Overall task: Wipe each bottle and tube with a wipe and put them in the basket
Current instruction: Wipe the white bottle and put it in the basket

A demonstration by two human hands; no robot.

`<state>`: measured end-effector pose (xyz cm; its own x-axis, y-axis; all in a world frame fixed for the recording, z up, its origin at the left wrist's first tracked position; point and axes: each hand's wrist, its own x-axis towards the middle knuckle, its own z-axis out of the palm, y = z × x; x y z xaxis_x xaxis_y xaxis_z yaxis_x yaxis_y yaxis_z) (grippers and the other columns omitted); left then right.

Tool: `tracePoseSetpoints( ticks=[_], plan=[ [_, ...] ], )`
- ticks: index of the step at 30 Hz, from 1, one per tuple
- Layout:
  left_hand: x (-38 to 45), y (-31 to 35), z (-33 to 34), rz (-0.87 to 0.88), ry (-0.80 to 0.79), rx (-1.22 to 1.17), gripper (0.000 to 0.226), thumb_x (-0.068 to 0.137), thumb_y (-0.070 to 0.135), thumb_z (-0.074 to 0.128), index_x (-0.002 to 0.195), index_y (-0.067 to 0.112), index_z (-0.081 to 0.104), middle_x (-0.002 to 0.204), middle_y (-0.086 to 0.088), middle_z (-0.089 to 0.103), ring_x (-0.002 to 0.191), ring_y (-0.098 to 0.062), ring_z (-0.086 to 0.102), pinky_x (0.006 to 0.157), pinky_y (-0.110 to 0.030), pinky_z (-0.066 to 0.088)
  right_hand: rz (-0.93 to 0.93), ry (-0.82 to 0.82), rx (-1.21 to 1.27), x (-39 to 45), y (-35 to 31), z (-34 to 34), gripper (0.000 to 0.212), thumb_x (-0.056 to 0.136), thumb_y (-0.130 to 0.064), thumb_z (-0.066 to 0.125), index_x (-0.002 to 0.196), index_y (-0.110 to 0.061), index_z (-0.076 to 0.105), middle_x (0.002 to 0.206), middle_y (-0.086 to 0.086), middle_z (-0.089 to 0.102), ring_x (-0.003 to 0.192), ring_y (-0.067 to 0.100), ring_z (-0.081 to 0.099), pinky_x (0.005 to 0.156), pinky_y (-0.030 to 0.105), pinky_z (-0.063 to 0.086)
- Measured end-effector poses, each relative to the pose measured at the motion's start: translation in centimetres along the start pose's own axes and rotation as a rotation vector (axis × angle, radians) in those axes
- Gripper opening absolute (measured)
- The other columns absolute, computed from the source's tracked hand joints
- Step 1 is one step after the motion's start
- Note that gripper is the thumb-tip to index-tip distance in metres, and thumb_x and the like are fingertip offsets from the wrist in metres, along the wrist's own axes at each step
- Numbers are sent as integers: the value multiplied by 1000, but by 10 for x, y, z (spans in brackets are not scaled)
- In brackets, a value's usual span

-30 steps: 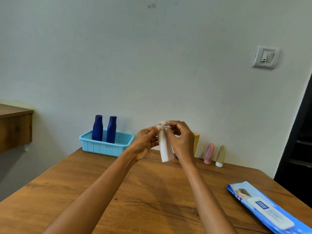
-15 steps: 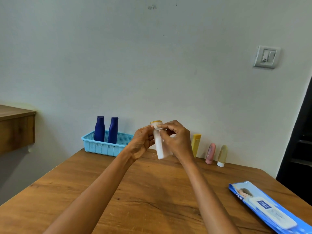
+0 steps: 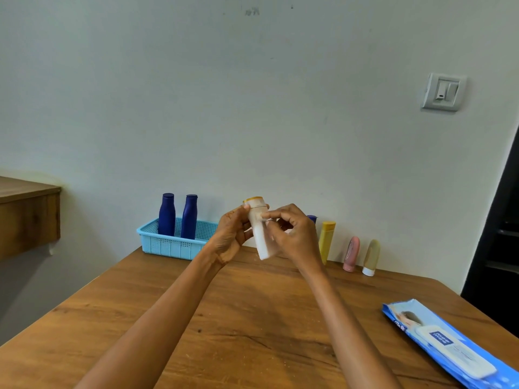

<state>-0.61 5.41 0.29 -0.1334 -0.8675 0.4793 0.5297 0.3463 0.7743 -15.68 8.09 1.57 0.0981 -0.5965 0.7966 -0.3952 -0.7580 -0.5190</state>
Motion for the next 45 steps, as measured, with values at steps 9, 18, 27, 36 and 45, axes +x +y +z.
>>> tracePoseSetpoints(
  ticks=[9,18,27,36,45],
  plan=[
    [0,-5,-5,1,12,7,33,83,33,57,106,11,66,106,-8,71,96,-18,67,74,-28,56,83,59,-22,-1,8,2,19,86,-17,65,104,-12,70,103,0,63,88,5,57,66,0,42],
    [3,-2,-16,62,47,-14,36,86,32,55,111,8,63,115,-11,67,104,-21,64,79,-30,56,71,-124,78,-5,14,2,8,79,-11,67,83,-12,73,83,-10,63,79,3,59,63,10,46],
    [5,-7,-13,24,80,14,32,86,30,56,109,9,62,108,-7,71,100,-19,65,85,-32,54,159,-29,70,-2,9,4,20,87,-15,64,106,-13,70,102,-4,65,85,-1,57,66,3,44],
    [-1,-2,-18,15,157,48,20,95,20,49,110,10,58,116,-13,62,108,-23,57,93,-37,49,413,-185,111,-4,17,-2,12,88,-11,62,95,-17,70,99,-1,68,91,11,62,72,22,53],
    [-2,-8,-16,-22,185,101,28,93,21,51,117,7,56,124,-20,56,112,-28,55,99,-44,44,413,-344,240,-6,17,-7,17,84,-11,67,86,-27,72,94,-5,69,87,9,66,66,17,54]
  ],
)
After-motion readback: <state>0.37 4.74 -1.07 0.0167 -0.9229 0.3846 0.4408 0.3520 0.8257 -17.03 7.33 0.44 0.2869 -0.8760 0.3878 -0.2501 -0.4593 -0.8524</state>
